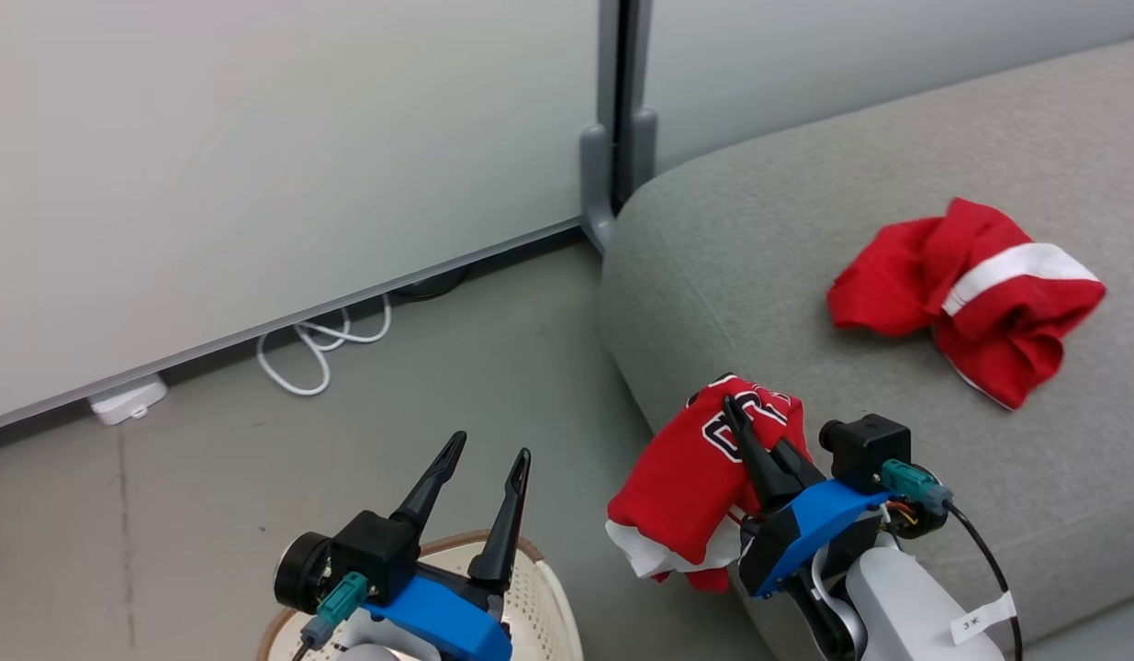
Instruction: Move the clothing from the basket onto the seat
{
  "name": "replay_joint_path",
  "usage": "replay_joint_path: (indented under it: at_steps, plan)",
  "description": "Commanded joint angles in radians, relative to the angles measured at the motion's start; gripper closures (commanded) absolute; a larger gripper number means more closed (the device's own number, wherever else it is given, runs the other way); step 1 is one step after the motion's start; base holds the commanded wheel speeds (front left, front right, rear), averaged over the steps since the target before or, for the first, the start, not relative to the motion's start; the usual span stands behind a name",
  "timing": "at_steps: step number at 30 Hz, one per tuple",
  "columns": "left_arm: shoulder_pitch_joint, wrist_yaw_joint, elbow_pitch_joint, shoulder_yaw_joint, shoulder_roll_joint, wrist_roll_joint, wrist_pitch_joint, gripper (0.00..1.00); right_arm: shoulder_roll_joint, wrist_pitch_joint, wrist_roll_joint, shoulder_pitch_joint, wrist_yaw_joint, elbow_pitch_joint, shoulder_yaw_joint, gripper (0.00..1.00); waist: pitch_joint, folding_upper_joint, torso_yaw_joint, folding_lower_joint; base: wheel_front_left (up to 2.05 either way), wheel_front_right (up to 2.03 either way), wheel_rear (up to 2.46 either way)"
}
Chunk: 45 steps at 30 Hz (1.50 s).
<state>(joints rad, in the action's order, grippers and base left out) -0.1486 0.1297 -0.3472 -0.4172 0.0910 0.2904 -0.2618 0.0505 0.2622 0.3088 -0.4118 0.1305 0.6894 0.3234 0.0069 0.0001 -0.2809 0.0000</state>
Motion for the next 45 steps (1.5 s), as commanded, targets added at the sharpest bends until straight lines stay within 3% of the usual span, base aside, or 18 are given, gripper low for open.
replay_joint_path:
  at_steps: [1,12,24,45]
  plan:
    - [-0.011,0.001,0.003,0.001,0.001,-0.005,-0.005,0.00,0.000,0.004,0.003,-0.012,0.001,-0.007,0.000,1.00,0.010,-0.0001,-0.052,0.0000,0.00,0.00,0.00]
    - [-0.019,0.002,0.006,0.001,0.005,-0.002,-0.005,0.00,0.000,0.004,0.005,-0.006,0.001,-0.016,-0.002,1.00,0.025,-0.0001,-0.169,0.0000,0.00,0.00,0.00]
    - [-0.021,0.002,0.008,-0.002,0.011,-0.003,-0.005,0.00,0.000,0.004,0.016,-0.002,0.001,-0.022,0.000,1.00,0.032,-0.0001,-0.240,0.0000,0.00,0.00,0.00]
    - [-0.026,0.001,0.007,-0.014,0.019,-0.001,-0.005,0.00,0.000,0.004,0.020,-0.010,0.001,-0.031,-0.015,1.00,0.049,-0.0001,-0.240,0.0000,0.00,0.00,0.00]
